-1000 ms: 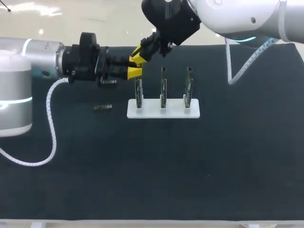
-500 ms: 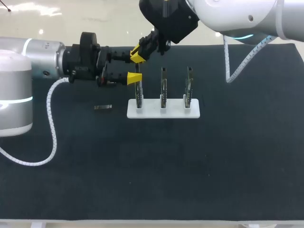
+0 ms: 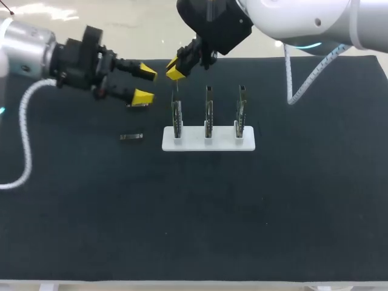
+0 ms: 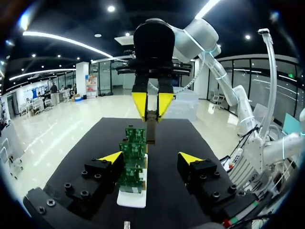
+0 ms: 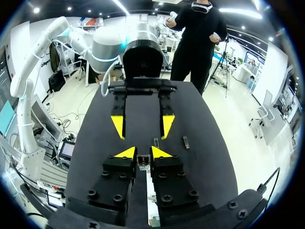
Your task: Pick up the optical module with the left hand, and insert it into the network port with the right hand.
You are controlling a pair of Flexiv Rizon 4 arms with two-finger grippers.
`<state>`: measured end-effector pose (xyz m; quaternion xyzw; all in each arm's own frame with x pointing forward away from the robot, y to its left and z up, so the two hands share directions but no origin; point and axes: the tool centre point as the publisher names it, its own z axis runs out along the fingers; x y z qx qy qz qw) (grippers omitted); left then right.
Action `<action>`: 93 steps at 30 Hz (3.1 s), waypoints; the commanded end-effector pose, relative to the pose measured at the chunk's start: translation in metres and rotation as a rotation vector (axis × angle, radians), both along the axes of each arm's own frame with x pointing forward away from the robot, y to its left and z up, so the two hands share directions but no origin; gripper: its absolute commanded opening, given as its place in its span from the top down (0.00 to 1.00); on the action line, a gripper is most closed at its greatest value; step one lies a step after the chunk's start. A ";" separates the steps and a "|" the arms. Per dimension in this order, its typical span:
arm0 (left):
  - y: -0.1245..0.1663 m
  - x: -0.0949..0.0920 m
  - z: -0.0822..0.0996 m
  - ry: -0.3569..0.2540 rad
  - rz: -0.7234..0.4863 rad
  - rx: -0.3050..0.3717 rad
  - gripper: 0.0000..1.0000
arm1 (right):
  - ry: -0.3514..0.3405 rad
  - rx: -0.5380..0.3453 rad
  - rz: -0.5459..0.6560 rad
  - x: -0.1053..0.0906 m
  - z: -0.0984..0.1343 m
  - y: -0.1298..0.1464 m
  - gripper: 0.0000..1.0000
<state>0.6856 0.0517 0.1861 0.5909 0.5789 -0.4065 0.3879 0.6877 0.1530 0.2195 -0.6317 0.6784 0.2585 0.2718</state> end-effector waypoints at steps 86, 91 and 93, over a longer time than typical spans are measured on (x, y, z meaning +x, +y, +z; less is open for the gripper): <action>0.080 0.029 0.015 -0.065 -0.014 0.299 0.00 | 0.010 -0.020 0.169 0.073 -0.033 0.015 1.00; 0.080 0.029 0.015 -0.065 -0.014 0.299 0.00 | 0.008 -0.025 0.159 0.068 -0.035 0.012 1.00; 0.080 0.029 0.015 -0.065 -0.014 0.299 0.00 | 0.010 -0.026 0.159 0.066 -0.034 0.010 1.00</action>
